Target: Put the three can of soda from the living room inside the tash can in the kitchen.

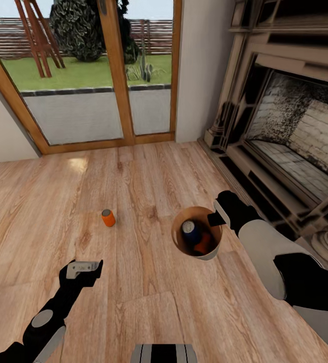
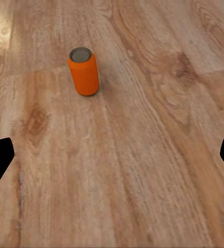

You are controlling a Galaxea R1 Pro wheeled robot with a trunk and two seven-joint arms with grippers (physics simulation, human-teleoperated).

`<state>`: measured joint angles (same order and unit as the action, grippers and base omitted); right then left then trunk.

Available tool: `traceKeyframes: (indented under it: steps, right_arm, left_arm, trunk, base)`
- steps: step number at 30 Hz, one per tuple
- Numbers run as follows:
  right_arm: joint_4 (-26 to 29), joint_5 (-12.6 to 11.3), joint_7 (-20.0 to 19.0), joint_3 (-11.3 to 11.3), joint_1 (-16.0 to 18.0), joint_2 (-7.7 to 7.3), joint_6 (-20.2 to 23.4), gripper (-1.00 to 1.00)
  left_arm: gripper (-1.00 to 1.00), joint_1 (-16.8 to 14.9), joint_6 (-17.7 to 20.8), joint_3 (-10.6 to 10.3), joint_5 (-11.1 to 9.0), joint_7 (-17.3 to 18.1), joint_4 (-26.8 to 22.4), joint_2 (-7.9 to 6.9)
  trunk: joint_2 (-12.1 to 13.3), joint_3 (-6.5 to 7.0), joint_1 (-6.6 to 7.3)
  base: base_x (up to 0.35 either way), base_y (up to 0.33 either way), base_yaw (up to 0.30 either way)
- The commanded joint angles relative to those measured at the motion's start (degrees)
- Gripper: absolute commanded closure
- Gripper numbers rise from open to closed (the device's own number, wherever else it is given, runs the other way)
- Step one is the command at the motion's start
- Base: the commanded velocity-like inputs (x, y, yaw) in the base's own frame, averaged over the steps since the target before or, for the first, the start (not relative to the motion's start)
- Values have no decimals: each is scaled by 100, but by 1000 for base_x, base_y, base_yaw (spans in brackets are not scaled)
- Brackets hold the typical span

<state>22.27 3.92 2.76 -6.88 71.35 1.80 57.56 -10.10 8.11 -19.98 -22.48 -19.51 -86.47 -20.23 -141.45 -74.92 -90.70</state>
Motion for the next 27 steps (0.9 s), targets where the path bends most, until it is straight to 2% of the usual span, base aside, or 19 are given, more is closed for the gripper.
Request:
traceKeyframes:
  steps: [1,11,27]
  right_arm:
    - [3,-14,-21,5,2,2,3,100]
    - [8,-6,-21,11,1,-13,-1,100]
    - [5,-5,-12,12,-15,-6,-8,100]
  left_arm:
    - [-100,0,7,28,-4,0,-1,1]
    - [-100,1,183,80,-41,10,-2,2]
    - [-100,-1,407,82,-46,26,-2,2]
  trunk:
    - [0,1,1]
    - [0,1,1]
    - [0,1,1]
  base:
    - [0,0,0]
    - [73,0,0]
    - [311,0,0]
